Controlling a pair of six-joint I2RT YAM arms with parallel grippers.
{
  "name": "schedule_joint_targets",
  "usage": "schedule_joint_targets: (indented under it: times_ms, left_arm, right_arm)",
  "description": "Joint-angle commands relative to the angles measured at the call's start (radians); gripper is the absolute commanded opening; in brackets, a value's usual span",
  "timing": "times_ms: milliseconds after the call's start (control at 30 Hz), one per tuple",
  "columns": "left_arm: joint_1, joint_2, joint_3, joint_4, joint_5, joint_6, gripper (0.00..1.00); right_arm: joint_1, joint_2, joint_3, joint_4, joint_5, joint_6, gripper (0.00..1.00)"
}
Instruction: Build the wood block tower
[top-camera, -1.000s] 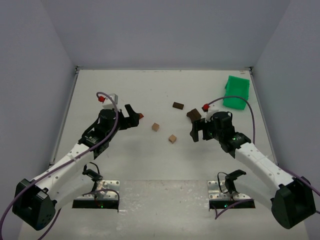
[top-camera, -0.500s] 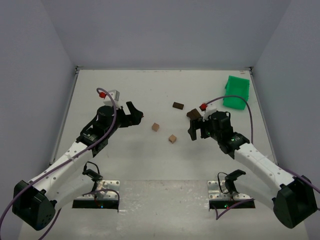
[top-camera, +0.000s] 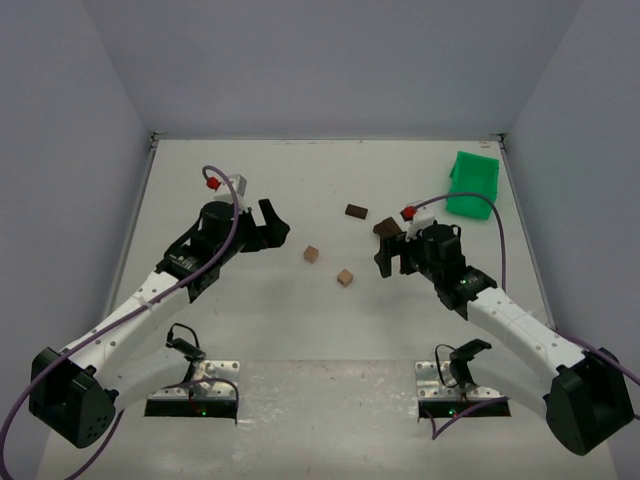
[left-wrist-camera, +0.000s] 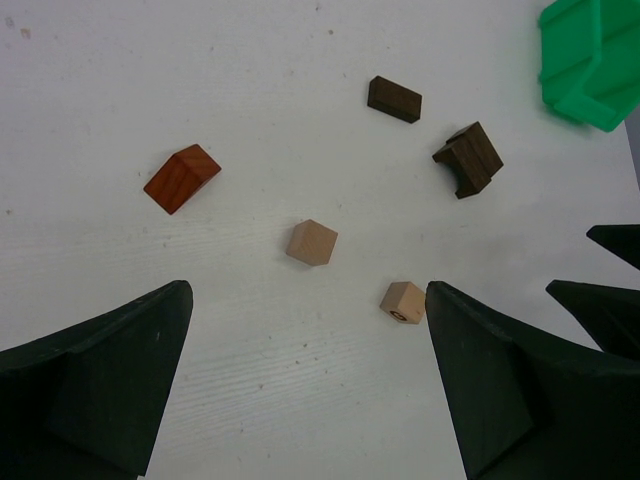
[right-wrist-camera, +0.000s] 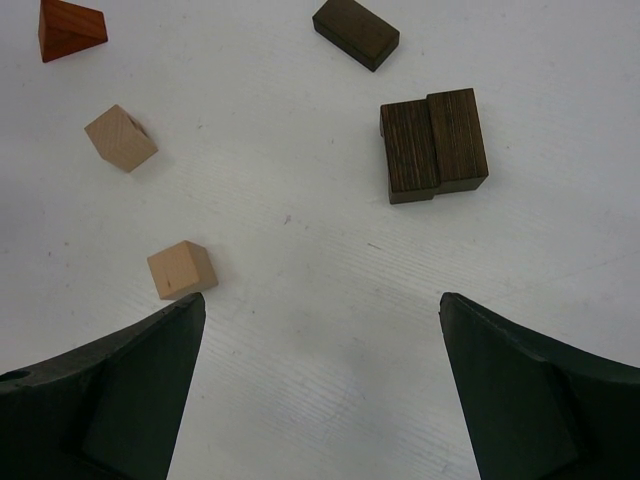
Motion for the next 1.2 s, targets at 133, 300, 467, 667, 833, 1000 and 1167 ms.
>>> schedule_joint_targets:
  times_ms: [133, 300, 467, 667, 833, 1000, 1167]
  left_arm:
    - [0.002, -0.014, 0.041, 0.010, 0.019, -0.008, 1.00]
    - [0.002, -0.022, 0.044, 0.002, 0.019, -0.005, 1.00]
    - [0.002, -0.034, 0.044, -0.001, 0.022, -0.003, 1.00]
    - [0.003, -0.046, 0.044, -0.006, 0.023, 0.000, 1.00]
    - [0.002, -0.052, 0.016, 0.004, 0.012, -0.007, 1.00]
    - [0.002, -0.061, -0.043, 0.077, -0.021, 0.004, 1.00]
    - [0.002, -0.043, -0.075, 0.104, -0.049, 0.029, 1.00]
  right_arm:
    - [0.009, 0.005, 0.001, 0.056, -0.014, 0.005, 0.99]
    - [0.009, 0.005, 0.000, 0.062, -0.034, -0.005, 0.99]
    - [0.020, 0.024, 0.010, 0.059, -0.047, -0.023, 0.99]
    - [0.027, 0.037, 0.015, 0.061, -0.084, -0.038, 0.99]
    - [0.040, 0.084, 0.037, 0.058, -0.150, -0.066, 0.99]
    - [0.149, 0.191, 0.116, -0.004, -0.165, -0.142, 0.99]
    - [0.225, 0.331, 0.211, -0.042, -0.167, -0.170, 0.99]
